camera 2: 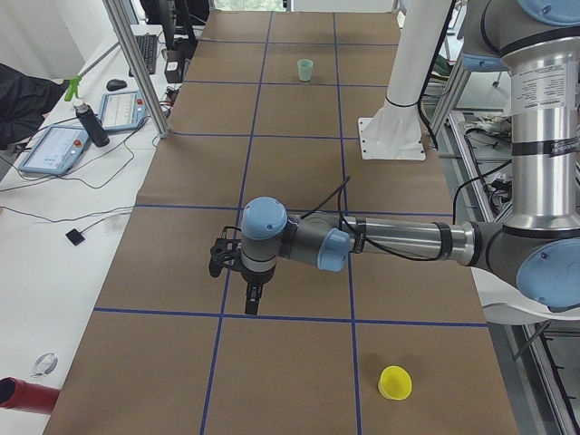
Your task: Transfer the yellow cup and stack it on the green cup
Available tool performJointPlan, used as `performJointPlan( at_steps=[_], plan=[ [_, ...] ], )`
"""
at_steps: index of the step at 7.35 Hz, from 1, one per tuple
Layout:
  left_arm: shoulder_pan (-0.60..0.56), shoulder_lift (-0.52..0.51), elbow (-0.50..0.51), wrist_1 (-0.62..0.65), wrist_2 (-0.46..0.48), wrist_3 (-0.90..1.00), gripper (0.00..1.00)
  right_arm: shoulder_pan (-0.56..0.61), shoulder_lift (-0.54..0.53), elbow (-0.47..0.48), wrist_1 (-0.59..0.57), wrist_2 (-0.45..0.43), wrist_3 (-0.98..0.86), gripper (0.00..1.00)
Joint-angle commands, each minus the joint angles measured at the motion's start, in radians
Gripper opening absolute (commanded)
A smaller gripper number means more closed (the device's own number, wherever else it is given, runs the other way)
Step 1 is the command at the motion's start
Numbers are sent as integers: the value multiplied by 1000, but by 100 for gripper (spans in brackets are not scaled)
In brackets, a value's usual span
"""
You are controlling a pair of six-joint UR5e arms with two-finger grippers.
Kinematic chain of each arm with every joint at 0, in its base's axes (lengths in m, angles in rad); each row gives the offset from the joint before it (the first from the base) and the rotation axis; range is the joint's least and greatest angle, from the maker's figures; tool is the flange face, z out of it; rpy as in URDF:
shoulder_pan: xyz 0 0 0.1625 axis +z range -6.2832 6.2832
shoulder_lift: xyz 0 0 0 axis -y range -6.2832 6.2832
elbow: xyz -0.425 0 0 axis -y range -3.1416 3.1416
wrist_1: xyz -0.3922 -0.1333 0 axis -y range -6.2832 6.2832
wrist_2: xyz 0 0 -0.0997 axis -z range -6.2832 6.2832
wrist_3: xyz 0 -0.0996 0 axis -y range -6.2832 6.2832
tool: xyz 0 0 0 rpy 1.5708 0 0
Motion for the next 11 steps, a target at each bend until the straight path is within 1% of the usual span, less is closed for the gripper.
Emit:
performJointPlan(
  at_steps=[1, 3, 5, 6, 7, 8, 9, 11],
  plan=[
    [2, 1, 12, -1, 3, 3, 100, 0, -4, 13, 0, 1, 0, 100],
    [2, -1, 17, -12, -7, 1, 100, 0, -6, 11, 0, 1, 0, 100],
    [9, -36, 0, -12, -10, -16, 100, 0, -7, 13, -1, 2, 0, 100],
    [11, -25, 10, 0, -12, -58, 100, 0, -7, 13, -3, 19, 0, 100],
    [11, -1, 1, -15, -41, -125, 100, 0, -7, 13, -4, 36, 0, 100],
    [11, 25, -37, -17, -11, -161, 100, 0, -13, 14, -3, 36, 0, 100],
    [12, 130, -163, -15, 41, -164, 100, 0, -13, 14, -3, 36, 0, 100],
    [12, 302, -373, -9, 63, -181, 100, 0, -24, 13, 0, 36, 0, 100]
  ],
)
